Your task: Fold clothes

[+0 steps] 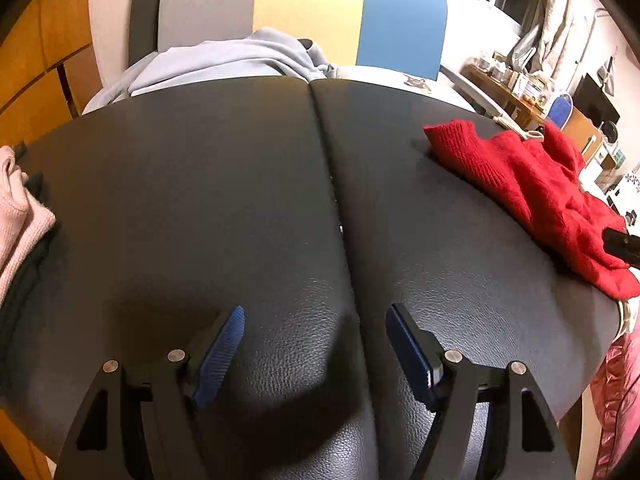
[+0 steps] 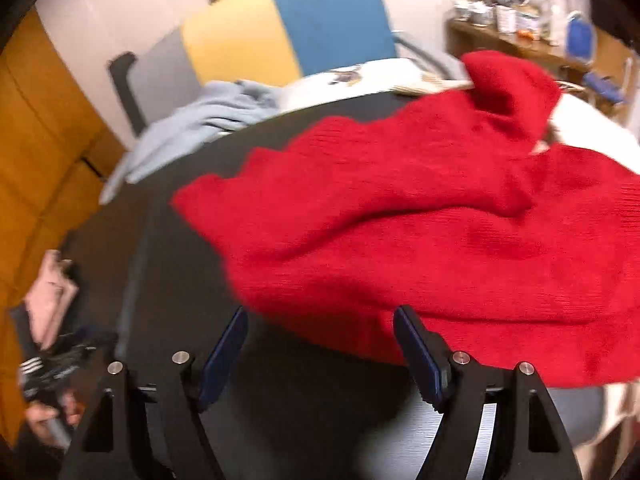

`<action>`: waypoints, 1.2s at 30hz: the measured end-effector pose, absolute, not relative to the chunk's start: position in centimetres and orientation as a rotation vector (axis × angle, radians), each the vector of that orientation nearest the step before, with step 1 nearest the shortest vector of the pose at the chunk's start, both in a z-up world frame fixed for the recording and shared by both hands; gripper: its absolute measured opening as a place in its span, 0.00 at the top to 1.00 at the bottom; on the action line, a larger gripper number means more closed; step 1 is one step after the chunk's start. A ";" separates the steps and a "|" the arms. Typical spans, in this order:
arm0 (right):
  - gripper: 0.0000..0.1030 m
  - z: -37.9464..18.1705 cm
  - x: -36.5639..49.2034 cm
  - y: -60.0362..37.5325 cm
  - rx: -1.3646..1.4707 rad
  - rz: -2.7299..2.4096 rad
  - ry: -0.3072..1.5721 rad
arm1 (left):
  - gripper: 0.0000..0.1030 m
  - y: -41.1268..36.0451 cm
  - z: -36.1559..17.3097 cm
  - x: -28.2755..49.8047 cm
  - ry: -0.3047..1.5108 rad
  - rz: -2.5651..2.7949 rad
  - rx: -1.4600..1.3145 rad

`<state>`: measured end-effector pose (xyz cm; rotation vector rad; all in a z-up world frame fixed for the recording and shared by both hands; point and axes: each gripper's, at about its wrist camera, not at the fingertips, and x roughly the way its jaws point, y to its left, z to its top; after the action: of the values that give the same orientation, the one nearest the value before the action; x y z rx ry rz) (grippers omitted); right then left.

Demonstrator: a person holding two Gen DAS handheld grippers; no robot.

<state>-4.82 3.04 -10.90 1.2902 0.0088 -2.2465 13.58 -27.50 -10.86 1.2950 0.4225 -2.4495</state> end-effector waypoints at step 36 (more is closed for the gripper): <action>0.74 -4.3 -23.0 5.4 1.077 -2.232 -0.746 | 0.28 -27.1 -9.5 10.2 0.476 -2.489 1.328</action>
<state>-22.96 5.37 -4.32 1.0772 -0.7460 -2.2324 10.20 -27.09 -9.47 1.3279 0.4756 -2.4886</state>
